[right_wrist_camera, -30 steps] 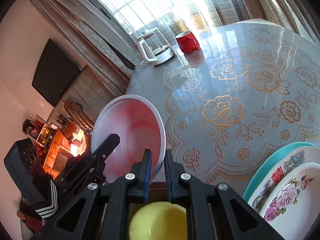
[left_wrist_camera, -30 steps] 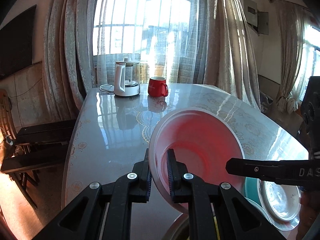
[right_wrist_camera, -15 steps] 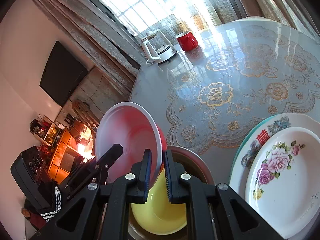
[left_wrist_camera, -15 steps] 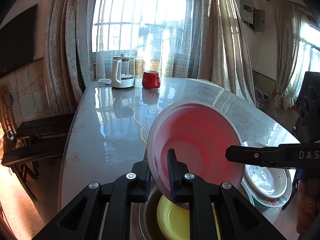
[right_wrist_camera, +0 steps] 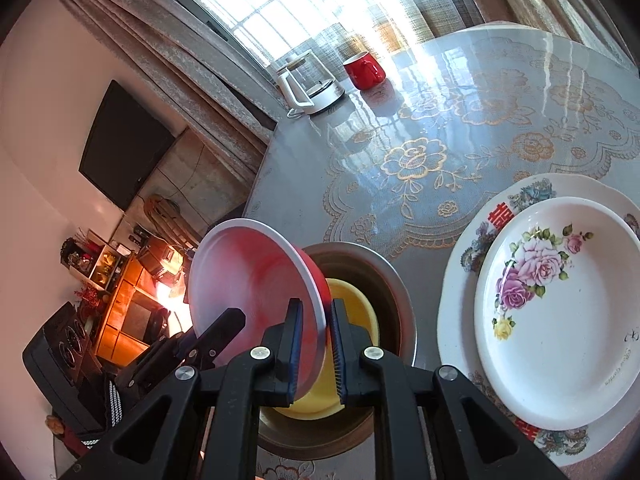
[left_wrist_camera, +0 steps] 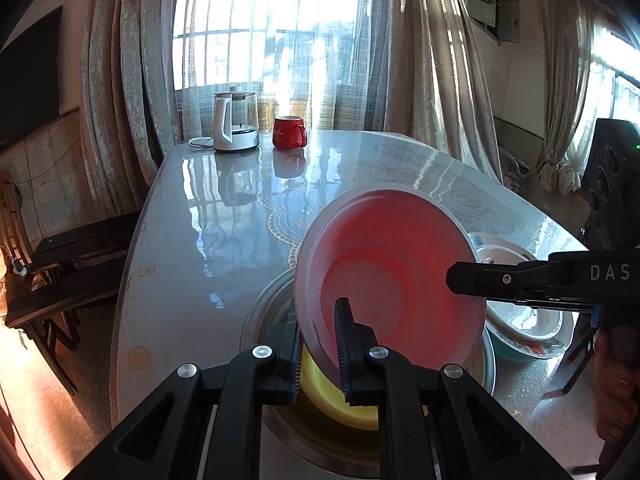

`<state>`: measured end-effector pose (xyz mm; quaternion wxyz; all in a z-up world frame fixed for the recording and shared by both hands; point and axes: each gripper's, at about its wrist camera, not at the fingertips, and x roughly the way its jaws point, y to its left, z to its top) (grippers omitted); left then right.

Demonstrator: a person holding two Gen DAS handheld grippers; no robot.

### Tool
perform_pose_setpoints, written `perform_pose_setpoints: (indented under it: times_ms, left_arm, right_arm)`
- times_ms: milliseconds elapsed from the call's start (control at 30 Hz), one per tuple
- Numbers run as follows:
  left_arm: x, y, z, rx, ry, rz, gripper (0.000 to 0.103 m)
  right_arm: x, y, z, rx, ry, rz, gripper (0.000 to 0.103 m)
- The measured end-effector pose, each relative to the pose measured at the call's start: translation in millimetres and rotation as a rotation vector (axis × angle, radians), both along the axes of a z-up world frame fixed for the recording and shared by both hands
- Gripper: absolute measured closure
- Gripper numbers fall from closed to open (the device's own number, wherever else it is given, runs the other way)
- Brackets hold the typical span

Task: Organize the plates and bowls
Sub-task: 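Lift the red bowl with both tools and carry it over the steel bowl, then lower the red bowl into the yellow bowl and open both tools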

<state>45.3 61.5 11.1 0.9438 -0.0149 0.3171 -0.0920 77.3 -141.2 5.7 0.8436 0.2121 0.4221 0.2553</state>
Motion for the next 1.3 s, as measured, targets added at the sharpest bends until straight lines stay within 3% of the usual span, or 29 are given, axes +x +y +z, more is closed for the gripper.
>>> perform_pose_setpoints:
  times_ms: [567, 900, 1300]
  left_arm:
    - [-3, -2, -21, 0.019, 0.094, -0.003, 0.088]
    - [1, 1, -23, 0.016, 0.115, 0.014, 0.088]
    - [11, 0, -19, 0.027, 0.128, 0.029, 0.087]
  right_arm:
    - [0, 1, -22, -0.009, 0.088, 0.011, 0.088]
    - [-2, 2, -21, -0.020, 0.079, 0.011, 0.076]
    - [4, 5, -21, -0.034, 0.080, 0.010, 0.074]
